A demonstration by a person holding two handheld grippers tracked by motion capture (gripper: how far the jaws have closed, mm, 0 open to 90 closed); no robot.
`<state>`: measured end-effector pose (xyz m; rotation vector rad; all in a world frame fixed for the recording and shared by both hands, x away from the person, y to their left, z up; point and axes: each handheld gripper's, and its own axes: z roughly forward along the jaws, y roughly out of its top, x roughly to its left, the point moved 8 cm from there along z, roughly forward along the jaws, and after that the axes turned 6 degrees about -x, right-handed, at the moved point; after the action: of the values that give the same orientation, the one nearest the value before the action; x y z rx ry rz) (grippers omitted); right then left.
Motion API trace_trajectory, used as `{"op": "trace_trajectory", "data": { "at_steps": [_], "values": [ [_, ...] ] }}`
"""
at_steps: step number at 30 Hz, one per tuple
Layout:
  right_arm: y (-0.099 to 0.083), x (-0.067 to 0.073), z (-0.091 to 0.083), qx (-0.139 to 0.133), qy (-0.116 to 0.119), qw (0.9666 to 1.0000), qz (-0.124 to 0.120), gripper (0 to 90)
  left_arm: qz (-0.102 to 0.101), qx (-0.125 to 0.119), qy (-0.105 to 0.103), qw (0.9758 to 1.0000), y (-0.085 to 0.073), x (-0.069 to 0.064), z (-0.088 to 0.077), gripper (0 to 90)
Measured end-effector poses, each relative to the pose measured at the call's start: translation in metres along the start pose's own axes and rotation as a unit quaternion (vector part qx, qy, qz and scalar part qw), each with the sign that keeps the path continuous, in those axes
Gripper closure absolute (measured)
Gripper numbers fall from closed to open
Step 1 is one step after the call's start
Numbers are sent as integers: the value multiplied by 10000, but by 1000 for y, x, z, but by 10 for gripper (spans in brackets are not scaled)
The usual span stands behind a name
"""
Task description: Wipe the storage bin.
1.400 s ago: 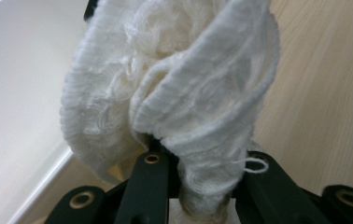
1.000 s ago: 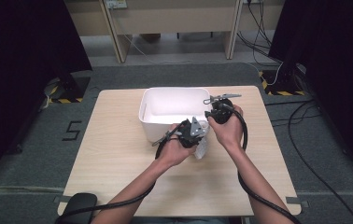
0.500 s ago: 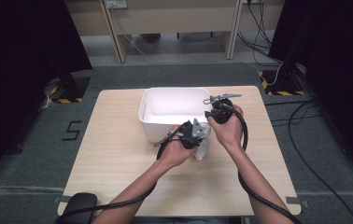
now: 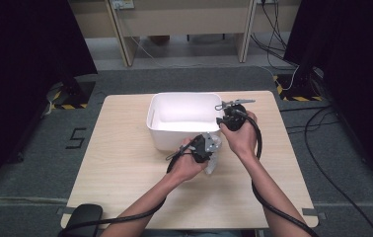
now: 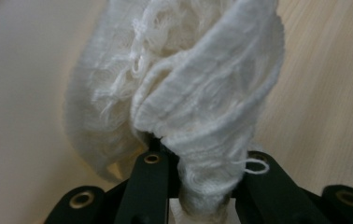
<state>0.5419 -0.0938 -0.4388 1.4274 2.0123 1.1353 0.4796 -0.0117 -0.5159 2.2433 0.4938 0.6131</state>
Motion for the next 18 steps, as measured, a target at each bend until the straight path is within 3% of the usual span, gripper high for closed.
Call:
{"op": "trace_trajectory", "data": {
  "at_steps": [18],
  "values": [
    [0,0,1,-7,-27,10000,78,729,-47,31,-95,9999,0,-3,10,779]
  ]
}}
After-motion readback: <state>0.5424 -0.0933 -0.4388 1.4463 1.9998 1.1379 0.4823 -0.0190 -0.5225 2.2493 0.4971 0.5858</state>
